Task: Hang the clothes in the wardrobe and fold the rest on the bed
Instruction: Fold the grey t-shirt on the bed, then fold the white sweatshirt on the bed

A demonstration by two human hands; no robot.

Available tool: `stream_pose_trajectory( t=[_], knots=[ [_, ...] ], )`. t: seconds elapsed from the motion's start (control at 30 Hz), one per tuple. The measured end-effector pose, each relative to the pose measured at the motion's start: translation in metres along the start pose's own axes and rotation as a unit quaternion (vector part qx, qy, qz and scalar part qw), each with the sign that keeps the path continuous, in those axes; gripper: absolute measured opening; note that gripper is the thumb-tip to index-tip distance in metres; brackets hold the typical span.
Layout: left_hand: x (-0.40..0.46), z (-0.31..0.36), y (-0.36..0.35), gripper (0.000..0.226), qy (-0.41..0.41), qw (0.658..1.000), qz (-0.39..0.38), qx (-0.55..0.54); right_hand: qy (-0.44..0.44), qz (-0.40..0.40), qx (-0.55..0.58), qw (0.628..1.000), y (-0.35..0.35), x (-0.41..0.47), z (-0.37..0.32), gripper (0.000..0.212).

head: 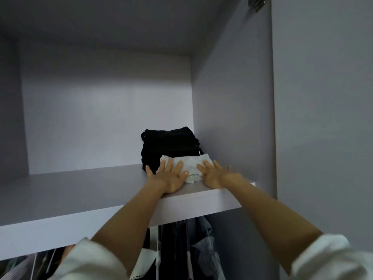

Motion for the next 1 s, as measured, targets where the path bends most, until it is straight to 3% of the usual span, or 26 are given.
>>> stream_pose_trajectory(
  t=[0.1,0.2,0.27,0.33,0.37,0.43,0.63,0.8,0.9,1.0],
  knots=[
    [-0.017,-0.008,0.002,0.058,0.004,1.000,-0.007,-0.018,0.015,0.053,0.052,0.997,0.003,-0.020,-0.005,0.054],
    [-0.044,-0.009,0.012,0.059,0.013,0.997,0.041,-0.067,0.056,0.179,0.114,0.976,0.014,-0.048,-0.016,0.052],
    [-0.071,-0.012,0.018,0.062,0.016,0.986,0.113,-0.124,0.099,0.300,0.217,0.924,0.021,-0.074,-0.028,0.049],
    [-0.109,-0.018,0.019,0.062,0.018,0.958,0.228,-0.171,0.151,0.423,0.316,0.836,0.019,-0.108,-0.041,0.040],
    [-0.132,-0.024,0.016,0.061,0.026,0.940,0.285,-0.184,0.174,0.463,0.343,0.798,0.014,-0.125,-0.052,0.036],
    [-0.174,-0.030,0.005,0.058,0.035,0.916,0.350,-0.195,0.211,0.500,0.355,0.761,-0.002,-0.149,-0.074,0.032],
    [-0.329,-0.094,-0.069,0.051,0.151,0.905,0.366,-0.158,0.356,0.413,0.431,0.719,-0.098,-0.219,-0.180,0.031],
    [-0.506,-0.165,-0.151,0.044,0.335,0.901,0.248,-0.124,0.443,0.175,0.496,0.726,-0.213,-0.296,-0.300,0.025],
    [-0.623,-0.185,-0.191,0.045,0.447,0.863,0.202,-0.118,0.480,0.067,0.501,0.717,-0.261,-0.360,-0.369,0.023],
    [-0.743,-0.188,-0.211,0.046,0.537,0.812,0.188,-0.129,0.528,-0.041,0.503,0.683,-0.289,-0.446,-0.436,0.027]
  ],
)
Point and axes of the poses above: each hand's wrist, its own x-axis towards the middle knuckle, its own y-axis out of the back of the hand, z = x × y, the point moved 5 cm from there along x, towards the middle knuckle, and after that the axes turned 4 degrees about y, right-handed, at the moved point
